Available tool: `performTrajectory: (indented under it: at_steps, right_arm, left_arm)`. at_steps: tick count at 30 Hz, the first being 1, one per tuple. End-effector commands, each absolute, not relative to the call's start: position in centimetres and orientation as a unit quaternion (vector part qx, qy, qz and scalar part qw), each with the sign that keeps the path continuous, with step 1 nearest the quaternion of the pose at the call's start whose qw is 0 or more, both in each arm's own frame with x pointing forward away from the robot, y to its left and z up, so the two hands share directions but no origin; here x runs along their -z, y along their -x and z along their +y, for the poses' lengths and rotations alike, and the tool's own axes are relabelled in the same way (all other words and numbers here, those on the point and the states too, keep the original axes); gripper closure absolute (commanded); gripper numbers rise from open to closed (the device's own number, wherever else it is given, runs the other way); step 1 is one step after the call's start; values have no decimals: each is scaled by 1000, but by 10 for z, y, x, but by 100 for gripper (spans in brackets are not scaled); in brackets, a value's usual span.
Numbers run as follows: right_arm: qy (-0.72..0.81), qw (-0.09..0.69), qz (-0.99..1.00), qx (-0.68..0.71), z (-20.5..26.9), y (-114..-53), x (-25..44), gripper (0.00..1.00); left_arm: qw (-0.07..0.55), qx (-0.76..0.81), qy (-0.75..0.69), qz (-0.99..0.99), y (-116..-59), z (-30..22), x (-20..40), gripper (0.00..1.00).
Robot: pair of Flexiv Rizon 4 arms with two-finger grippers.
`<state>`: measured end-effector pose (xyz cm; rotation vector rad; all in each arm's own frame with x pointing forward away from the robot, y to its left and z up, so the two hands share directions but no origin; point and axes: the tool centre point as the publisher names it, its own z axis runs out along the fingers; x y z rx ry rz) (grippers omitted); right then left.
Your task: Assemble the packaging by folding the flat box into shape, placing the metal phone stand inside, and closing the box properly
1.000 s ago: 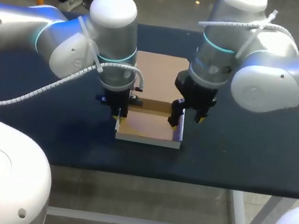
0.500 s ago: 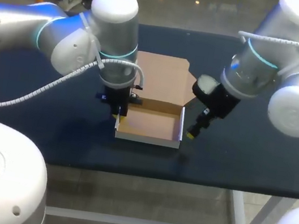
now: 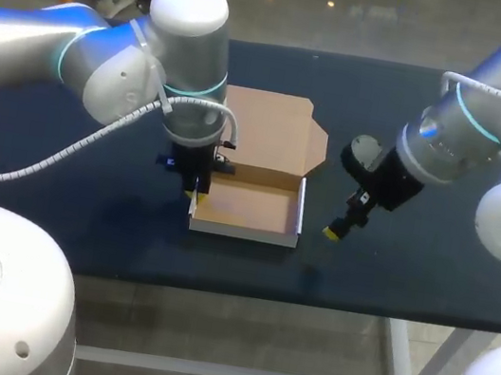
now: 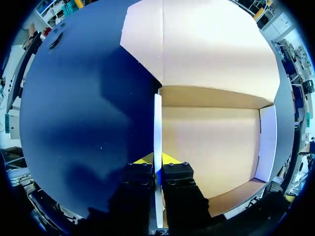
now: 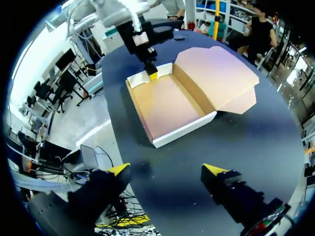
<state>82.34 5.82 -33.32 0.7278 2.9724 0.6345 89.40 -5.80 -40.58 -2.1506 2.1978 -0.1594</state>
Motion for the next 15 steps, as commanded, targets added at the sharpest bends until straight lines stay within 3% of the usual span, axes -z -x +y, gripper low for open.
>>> performTrajectory:
  at_steps: [1,15]
  right_arm:
    - [-202,-2,954,-221,37,-808,319,0]
    - [-156,-9,960,-231,20,-795,314,0]
  left_arm:
    - [31,43,697,715,-896,-57,405,100]
    - [71,11,704,707,-897,-54,412,100]
